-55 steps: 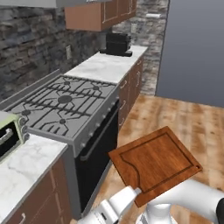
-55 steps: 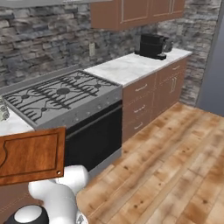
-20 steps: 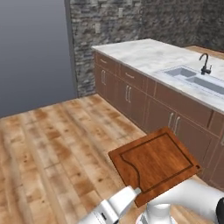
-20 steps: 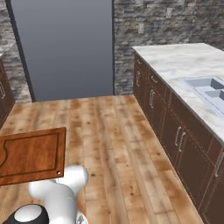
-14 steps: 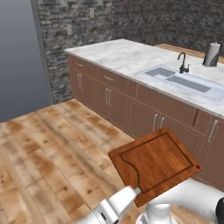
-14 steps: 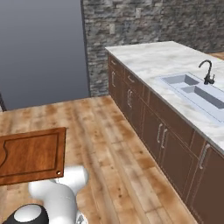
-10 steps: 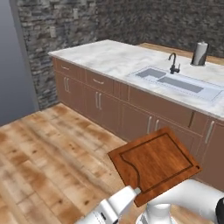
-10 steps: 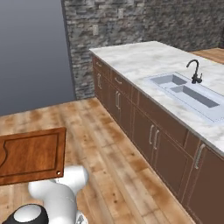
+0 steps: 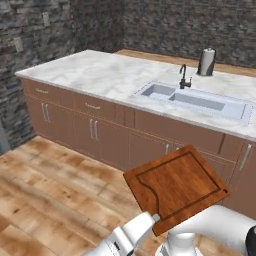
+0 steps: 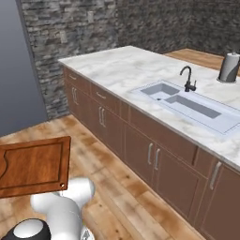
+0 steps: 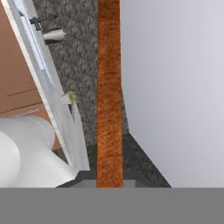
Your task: Move the cutting board and knife to the sink. Then move spray from the cabinet to the counter.
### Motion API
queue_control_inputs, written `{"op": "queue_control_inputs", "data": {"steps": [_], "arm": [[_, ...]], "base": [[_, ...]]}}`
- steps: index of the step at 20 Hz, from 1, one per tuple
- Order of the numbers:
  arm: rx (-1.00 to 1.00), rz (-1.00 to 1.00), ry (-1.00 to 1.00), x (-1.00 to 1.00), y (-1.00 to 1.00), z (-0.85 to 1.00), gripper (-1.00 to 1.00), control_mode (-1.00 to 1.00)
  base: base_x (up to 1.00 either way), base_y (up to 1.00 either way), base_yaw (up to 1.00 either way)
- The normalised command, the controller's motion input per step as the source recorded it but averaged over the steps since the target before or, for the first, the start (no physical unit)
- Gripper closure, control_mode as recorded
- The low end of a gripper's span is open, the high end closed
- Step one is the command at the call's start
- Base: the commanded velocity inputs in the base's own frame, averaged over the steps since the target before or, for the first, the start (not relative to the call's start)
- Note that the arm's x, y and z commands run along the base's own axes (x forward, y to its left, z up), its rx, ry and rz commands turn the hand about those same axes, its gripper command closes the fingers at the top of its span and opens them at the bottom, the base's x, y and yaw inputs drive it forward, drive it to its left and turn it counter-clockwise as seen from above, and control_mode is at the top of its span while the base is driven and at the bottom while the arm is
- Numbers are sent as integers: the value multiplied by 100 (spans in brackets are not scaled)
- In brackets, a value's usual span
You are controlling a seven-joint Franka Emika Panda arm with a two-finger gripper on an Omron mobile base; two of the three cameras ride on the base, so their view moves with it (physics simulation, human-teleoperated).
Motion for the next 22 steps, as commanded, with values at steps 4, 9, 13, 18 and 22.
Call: {"op": "queue_control_inputs", "data": {"steps": [4, 9, 13, 18, 22], "arm": [[0, 0, 0, 0, 0, 0, 100, 100], [0, 0, 0, 0, 0, 0, 100, 100], [0, 0, 0, 0, 0, 0, 100, 100], [0, 0, 0, 0, 0, 0, 100, 100], [0, 0, 0, 0, 0, 0, 100, 100]], "base": [[86, 43, -37], [87, 40, -38], [87, 36, -40], [83, 33, -41], [77, 39, -41]]}}
